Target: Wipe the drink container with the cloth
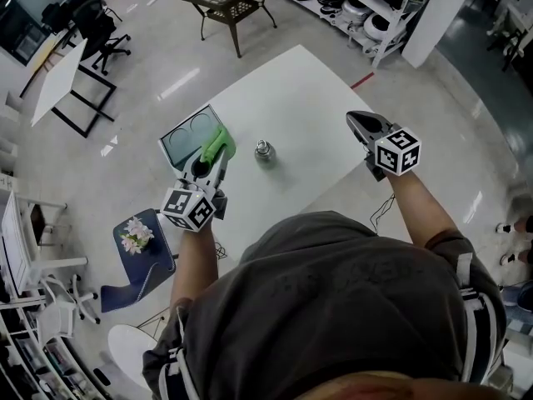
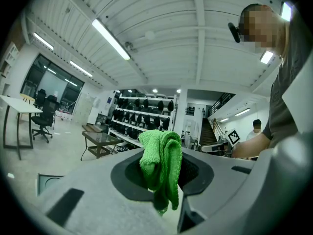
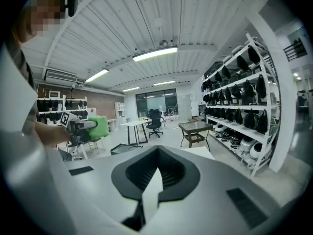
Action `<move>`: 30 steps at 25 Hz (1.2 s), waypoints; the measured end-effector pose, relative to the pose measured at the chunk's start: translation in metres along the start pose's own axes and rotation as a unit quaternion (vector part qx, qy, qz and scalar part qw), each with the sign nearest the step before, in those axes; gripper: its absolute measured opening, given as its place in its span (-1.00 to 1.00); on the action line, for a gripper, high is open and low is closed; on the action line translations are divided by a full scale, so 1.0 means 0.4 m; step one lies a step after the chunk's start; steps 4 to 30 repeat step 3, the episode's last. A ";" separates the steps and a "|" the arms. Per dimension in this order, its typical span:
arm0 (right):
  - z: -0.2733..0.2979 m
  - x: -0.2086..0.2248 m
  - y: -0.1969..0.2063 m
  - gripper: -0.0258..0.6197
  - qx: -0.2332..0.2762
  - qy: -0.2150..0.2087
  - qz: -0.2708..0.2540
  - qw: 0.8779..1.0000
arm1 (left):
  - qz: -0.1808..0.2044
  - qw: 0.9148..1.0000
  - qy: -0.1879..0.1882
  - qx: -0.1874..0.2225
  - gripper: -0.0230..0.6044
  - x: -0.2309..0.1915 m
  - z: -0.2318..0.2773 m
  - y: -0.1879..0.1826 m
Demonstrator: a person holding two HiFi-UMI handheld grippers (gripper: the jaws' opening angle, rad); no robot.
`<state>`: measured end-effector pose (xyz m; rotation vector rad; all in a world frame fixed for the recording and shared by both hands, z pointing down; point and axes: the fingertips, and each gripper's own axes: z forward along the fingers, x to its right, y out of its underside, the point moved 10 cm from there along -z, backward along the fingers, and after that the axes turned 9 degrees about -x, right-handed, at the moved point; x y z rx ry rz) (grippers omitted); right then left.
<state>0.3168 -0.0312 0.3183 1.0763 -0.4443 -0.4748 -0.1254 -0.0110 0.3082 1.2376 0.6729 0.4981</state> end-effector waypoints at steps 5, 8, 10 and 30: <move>0.001 -0.005 -0.003 -0.95 0.001 0.000 0.000 1.000 | 0.001 1.000 0.000 -0.001 -0.66 -0.003 -0.005 -0.003; 0.001 -0.005 -0.003 -0.95 0.001 0.000 0.000 1.000 | 0.001 1.000 0.000 -0.001 -0.66 -0.003 -0.005 -0.003; 0.001 -0.005 -0.003 -0.95 0.001 0.000 0.000 1.000 | 0.001 1.000 0.000 -0.001 -0.66 -0.003 -0.005 -0.003; 0.001 -0.005 -0.003 -0.95 0.001 0.000 0.000 1.000 | 0.001 1.000 0.000 -0.001 -0.66 -0.003 -0.005 -0.003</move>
